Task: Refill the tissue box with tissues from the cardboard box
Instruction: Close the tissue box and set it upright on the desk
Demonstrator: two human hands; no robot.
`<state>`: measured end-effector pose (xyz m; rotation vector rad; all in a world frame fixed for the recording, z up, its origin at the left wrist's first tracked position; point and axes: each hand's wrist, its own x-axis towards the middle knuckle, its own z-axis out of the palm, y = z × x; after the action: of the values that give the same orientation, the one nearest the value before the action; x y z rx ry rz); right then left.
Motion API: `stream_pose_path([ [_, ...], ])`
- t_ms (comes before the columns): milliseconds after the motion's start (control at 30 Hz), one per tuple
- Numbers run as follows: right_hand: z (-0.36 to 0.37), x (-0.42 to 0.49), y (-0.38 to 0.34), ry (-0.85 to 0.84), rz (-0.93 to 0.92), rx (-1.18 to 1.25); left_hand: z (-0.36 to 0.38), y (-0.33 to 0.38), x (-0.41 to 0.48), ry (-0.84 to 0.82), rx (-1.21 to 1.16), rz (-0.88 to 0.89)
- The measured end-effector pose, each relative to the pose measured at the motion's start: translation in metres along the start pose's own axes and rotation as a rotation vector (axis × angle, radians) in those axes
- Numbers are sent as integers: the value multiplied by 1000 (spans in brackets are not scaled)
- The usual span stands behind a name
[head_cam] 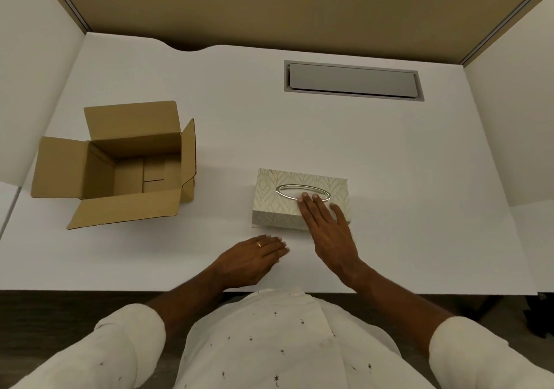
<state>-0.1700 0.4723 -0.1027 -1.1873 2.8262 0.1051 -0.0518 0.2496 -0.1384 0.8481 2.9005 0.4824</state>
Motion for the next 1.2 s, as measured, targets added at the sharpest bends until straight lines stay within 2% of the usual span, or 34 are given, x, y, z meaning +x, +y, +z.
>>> stream_pose_path([
  [67,5,-5,-2,15,-12,-10,-5,2,3,160,40,4],
  [133,8,-7,-3,25,-20,-11,-12,4,10,225,82,-38],
  [267,11,-9,-6,30,-26,-6,-18,-6,22,112,193,-230],
  [333,12,-12,-7,43,-25,-5,-14,-10,23,86,214,-271],
  [633,14,-12,-14,84,37,94,5,-15,21,57,230,-277],
  [967,4,2,-17,-74,97,126,-5,-10,40,46,204,-378],
  [1200,15,-12,-8,39,108,166,-2,-10,33,56,289,-345],
])
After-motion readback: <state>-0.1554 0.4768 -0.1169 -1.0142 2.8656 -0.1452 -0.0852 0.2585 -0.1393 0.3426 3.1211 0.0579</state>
